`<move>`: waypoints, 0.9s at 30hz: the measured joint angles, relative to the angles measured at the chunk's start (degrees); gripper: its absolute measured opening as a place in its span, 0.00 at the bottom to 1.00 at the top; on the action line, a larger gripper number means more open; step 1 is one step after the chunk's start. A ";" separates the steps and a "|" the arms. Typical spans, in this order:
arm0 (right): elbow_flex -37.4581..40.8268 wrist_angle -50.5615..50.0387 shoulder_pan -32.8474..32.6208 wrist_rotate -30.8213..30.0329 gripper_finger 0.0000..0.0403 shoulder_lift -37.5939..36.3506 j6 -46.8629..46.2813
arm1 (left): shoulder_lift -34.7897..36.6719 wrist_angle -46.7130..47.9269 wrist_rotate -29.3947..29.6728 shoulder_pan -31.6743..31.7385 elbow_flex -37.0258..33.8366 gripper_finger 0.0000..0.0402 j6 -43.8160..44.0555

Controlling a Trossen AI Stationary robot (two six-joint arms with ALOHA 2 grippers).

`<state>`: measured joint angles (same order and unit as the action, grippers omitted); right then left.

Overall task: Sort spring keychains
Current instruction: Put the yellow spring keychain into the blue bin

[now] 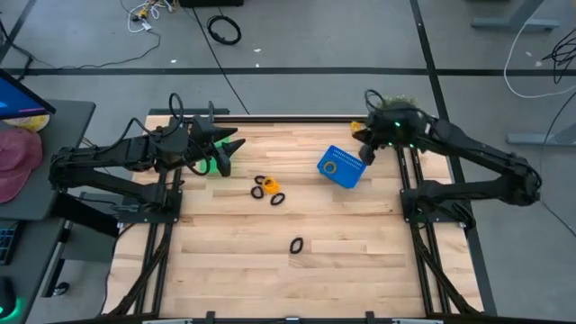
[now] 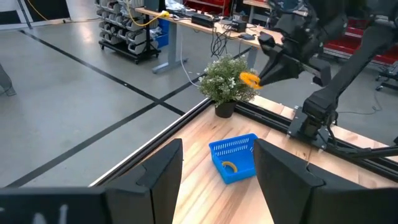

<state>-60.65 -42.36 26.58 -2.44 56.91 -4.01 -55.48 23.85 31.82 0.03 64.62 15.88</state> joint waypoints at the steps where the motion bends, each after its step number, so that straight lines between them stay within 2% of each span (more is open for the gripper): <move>1: -1.77 -0.51 0.32 0.33 0.03 1.75 -0.15 | 0.00 -0.02 0.06 0.02 0.00 0.50 0.00; 6: -9.45 -9.35 1.97 1.53 0.03 11.01 -0.32 | 0.00 -0.01 0.10 0.00 0.01 0.50 -0.02; 9: -10.72 -13.76 2.13 3.07 0.03 14.51 -1.58 | 0.00 0.00 0.10 0.00 0.00 0.50 -0.02; 20: -0.39 -12.05 1.78 5.00 0.03 19.54 -3.48 | 0.00 0.00 0.10 0.00 0.00 0.50 -0.20; 27: 1.63 -9.01 1.78 4.97 0.03 23.99 -3.48 | 0.00 0.03 0.10 0.00 0.01 0.50 -0.20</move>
<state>-59.02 -51.37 28.36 2.52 80.90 -7.49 -55.48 23.88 31.92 0.03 64.63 15.68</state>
